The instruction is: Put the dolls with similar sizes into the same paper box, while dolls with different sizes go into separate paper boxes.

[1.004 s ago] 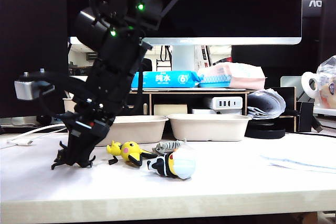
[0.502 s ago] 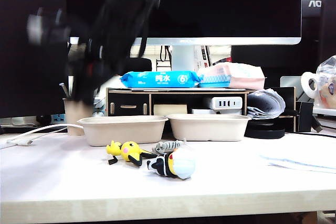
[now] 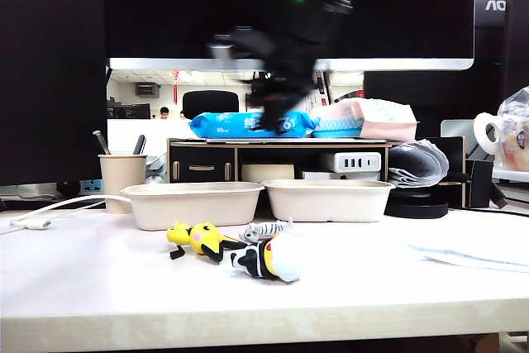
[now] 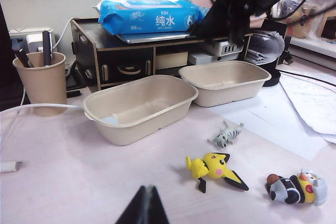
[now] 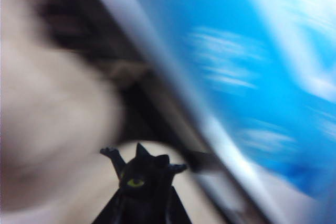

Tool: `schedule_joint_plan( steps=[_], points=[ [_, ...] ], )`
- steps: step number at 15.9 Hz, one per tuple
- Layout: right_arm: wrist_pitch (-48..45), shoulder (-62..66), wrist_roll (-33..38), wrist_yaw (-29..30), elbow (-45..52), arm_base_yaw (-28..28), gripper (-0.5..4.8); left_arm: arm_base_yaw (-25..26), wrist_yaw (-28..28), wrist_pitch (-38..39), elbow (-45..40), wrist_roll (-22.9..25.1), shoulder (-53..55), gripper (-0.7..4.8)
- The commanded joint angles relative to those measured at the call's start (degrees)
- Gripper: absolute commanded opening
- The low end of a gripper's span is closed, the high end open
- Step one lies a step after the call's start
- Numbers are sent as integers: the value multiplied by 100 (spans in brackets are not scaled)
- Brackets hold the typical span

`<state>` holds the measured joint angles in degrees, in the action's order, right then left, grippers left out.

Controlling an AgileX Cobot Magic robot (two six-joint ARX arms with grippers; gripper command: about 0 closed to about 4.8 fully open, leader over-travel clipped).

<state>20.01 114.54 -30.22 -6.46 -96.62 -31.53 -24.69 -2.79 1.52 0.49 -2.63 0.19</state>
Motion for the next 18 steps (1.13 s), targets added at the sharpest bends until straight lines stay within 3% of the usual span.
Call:
schedule_joint_plan(
  steps=[1, 4, 5, 6, 7, 9, 11, 13, 15, 18],
  points=[
    [-227, 61, 579, 17, -9, 439, 62, 11, 0, -33, 4, -20, 2, -5],
    [-181, 376, 675, -4, -2, 619, 70, 9, 2, -31, 4, -20, 2, -5],
    [-103, 450, 691, -4, -2, 616, 140, 9, 2, -31, 4, -20, 0, -5],
    [-81, 476, 802, -7, -2, 612, 244, 9, 4, -31, 4, -20, 2, -5],
    [-98, 476, 955, -7, -2, 608, 302, 11, 2, -33, 4, -20, 2, -5],
    [133, 385, 1484, 162, -15, 557, 307, 9, 2, -52, 4, -20, 153, -5],
    [813, 260, 1471, 688, -13, 376, 307, 9, 2, -46, 4, -20, 686, -5],
    [1764, 225, 820, 1318, -13, 116, 307, 9, 7, -26, 4, -20, 1259, -5],
    [2376, 249, 289, 1410, -9, -127, 307, 9, 7, -26, 4, -20, 1633, -5],
    [2540, 282, -26, 1410, -2, -238, 306, 7, 7, -31, 4, -20, 1947, -5]
  ],
)
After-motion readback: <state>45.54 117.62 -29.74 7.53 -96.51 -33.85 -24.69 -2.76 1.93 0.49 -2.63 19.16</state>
